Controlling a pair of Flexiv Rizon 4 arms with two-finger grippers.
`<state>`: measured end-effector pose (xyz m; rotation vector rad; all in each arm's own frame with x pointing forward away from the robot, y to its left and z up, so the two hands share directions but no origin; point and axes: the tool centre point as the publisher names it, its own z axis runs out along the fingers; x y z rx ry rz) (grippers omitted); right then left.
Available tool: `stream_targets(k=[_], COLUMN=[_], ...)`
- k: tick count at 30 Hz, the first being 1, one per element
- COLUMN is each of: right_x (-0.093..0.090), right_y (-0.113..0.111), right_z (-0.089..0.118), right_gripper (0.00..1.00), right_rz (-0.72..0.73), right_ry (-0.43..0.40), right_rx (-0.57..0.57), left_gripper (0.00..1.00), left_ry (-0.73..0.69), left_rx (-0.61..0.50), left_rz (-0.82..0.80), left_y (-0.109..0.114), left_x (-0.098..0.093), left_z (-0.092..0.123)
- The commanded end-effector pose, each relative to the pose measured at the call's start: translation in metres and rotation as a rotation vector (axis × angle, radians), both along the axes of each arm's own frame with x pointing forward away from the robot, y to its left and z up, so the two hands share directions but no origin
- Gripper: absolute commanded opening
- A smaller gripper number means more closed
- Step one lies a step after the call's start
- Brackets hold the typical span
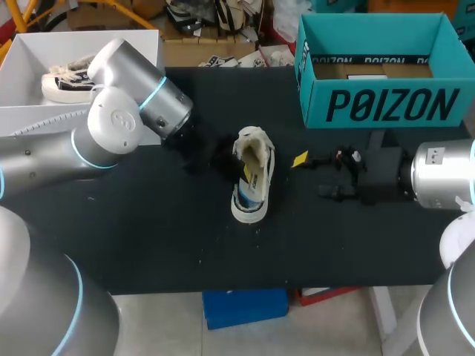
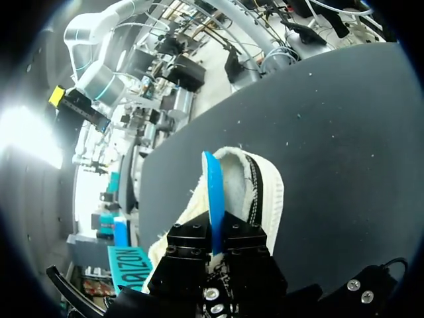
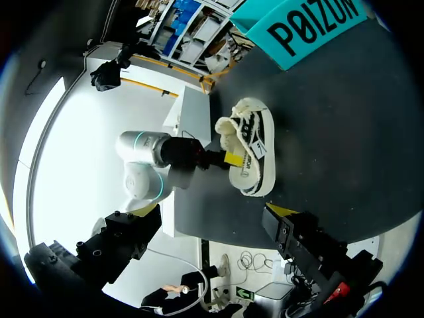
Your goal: Take the shoe out of the shoebox, open the shoe tongue, remove and reinsert the insole, then place the shoe into the shoebox
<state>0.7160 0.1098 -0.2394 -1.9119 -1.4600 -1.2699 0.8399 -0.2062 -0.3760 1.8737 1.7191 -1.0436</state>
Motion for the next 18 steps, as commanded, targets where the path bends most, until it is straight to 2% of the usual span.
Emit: stream_targets(k=[1,10,11,13,14,16,18], right_x=[0.000,0.000,0.000,0.000,0.000,0.000,0.000], right_y=[0.000,0.000,0.000,0.000,0.000,0.000,0.000], right_z=[0.000,0.000,0.000,0.000,0.000,0.000,0.000], right_gripper=[1.00,1.00,1.00,1.00,1.00,1.00,1.00], right_rz=[0.000,0.000,0.000,0.000,0.000,0.000,0.000], right_ry=[0.001,0.001,0.001,0.001,0.001,0.001,0.001], right_rx=[0.000,0.000,0.000,0.000,0.000,0.000,0.000], left_gripper=[0.00,0.00,0.07,0.33,0.40,0.44,0.44], left_ry=[-0.011,-0.028,-0.028,-0.026,-0.024,-0.025,-0.023], left_rx=[0.006,0.037,0.038,0.039,0.036,0.030,0.025], left_rz=[0.000,0.027,0.027,0.027,0.023,0.014,0.000], left_y=[-0.014,-0.011,-0.010,-0.007,-0.005,-0.002,0.000], left_x=[0.006,0.014,0.013,0.009,0.008,0.004,-0.001], left_z=[-0.004,-0.007,-0.006,-0.003,-0.001,0.004,0.008])
